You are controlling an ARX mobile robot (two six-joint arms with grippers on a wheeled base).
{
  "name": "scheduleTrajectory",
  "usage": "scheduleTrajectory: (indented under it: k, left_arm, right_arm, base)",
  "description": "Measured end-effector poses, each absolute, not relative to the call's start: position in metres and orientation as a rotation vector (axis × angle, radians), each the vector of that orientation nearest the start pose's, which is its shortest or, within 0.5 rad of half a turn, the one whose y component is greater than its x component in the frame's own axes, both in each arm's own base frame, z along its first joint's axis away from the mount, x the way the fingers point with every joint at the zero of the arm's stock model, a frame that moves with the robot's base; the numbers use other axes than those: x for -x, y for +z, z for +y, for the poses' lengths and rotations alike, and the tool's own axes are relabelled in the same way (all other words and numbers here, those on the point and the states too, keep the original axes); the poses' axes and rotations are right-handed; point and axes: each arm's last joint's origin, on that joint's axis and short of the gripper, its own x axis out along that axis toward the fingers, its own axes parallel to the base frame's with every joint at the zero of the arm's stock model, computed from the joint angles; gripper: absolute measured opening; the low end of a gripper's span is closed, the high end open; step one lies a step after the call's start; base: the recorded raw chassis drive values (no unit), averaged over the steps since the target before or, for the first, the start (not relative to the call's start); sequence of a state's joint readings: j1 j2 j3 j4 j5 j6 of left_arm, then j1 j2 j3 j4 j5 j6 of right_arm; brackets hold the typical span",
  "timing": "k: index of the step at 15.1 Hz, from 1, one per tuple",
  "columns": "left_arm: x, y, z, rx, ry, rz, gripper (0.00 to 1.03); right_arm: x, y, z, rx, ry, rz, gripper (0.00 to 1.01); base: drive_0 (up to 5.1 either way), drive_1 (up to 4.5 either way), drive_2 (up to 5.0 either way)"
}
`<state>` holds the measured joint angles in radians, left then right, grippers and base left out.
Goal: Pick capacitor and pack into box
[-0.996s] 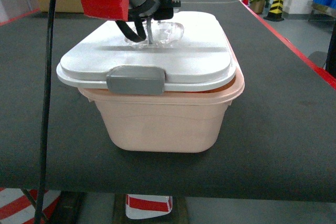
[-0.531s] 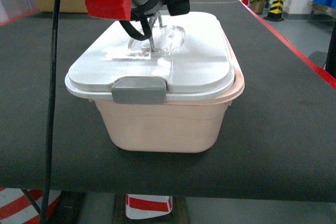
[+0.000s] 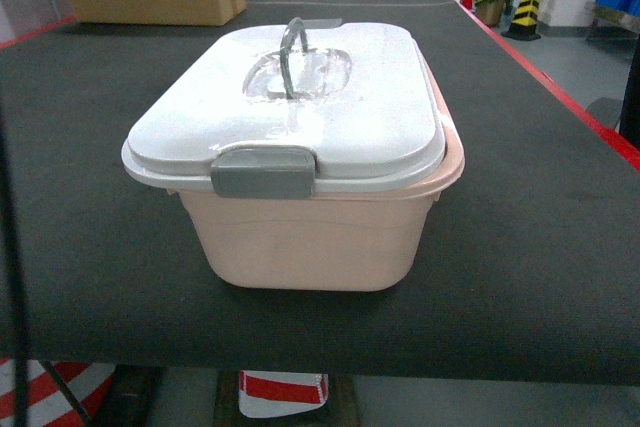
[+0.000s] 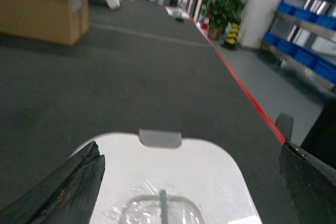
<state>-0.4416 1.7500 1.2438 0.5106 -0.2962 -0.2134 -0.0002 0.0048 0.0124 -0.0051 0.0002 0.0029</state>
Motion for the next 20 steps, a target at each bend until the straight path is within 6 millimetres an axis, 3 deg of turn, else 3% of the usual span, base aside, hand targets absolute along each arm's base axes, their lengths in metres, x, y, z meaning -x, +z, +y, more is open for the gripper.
scheduleTrajectory:
  k: [1, 3, 8, 9, 11, 12, 13, 15, 17, 20]
  left_arm:
    - [-0.358, 0.307, -0.155, 0.208, -0.132, -0.033, 0.98]
    - [-0.312, 0.320, -0.116, 0.142, -0.062, -0.157, 0.98]
    - [-0.209, 0.284, -0.054, 0.015, 0.026, -0.206, 0.98]
    - [-0.195, 0.277, -0.046, 0.031, 0.047, -0.203, 0.98]
    - [-0.196, 0.278, -0.047, 0.037, 0.041, -0.204, 0.98]
    - [-0.196, 0.275, -0.046, 0.010, 0.015, -0.110, 0.93]
    - [-0.189, 0.269, -0.040, -0.006, -0.006, -0.038, 0.80]
    - [-0.183, 0.262, -0.035, -0.005, 0.000, -0.023, 0.73]
    - [-0.167, 0.230, -0.023, -0.007, 0.008, 0.010, 0.43]
    - [-0.150, 0.209, -0.013, -0.005, 0.004, -0.002, 0.02]
  right_arm:
    - [-0.097, 0.167, 0.000, -0.003, 0.000, -0.002, 0.98]
    - [-0.097, 0.167, 0.000, -0.003, 0.000, -0.002, 0.98]
    - [-0.097, 0.167, 0.000, -0.003, 0.000, -0.002, 0.98]
    - [-0.097, 0.167, 0.000, -0.002, 0.000, -0.002, 0.98]
    - [-0.097, 0.167, 0.000, -0.003, 0.000, -0.002, 0.98]
    - [-0.097, 0.167, 0.000, -0.002, 0.000, -0.002, 0.98]
    - [-0.097, 0.167, 0.000, -0.002, 0.000, -0.002, 0.98]
    - [-0.097, 0.167, 0.000, -0.002, 0.000, -0.002, 0.98]
    - [-0.097, 0.167, 0.000, -0.002, 0.000, -0.002, 0.98]
    - [-0.097, 0.167, 0.000, -0.002, 0.000, -0.002, 0.98]
  base:
    - [0.0, 0.00, 0.0]
    - [0.0, 0.00, 0.0]
    - [0.0, 0.00, 0.0]
    - [0.0, 0.00, 0.0]
    - [0.0, 0.00, 0.0]
    - [0.0, 0.00, 0.0]
    - [0.0, 0.00, 0.0]
    - [0.0, 0.00, 0.0]
    - [0.0, 0.00, 0.0]
    - [0.0, 0.00, 0.0]
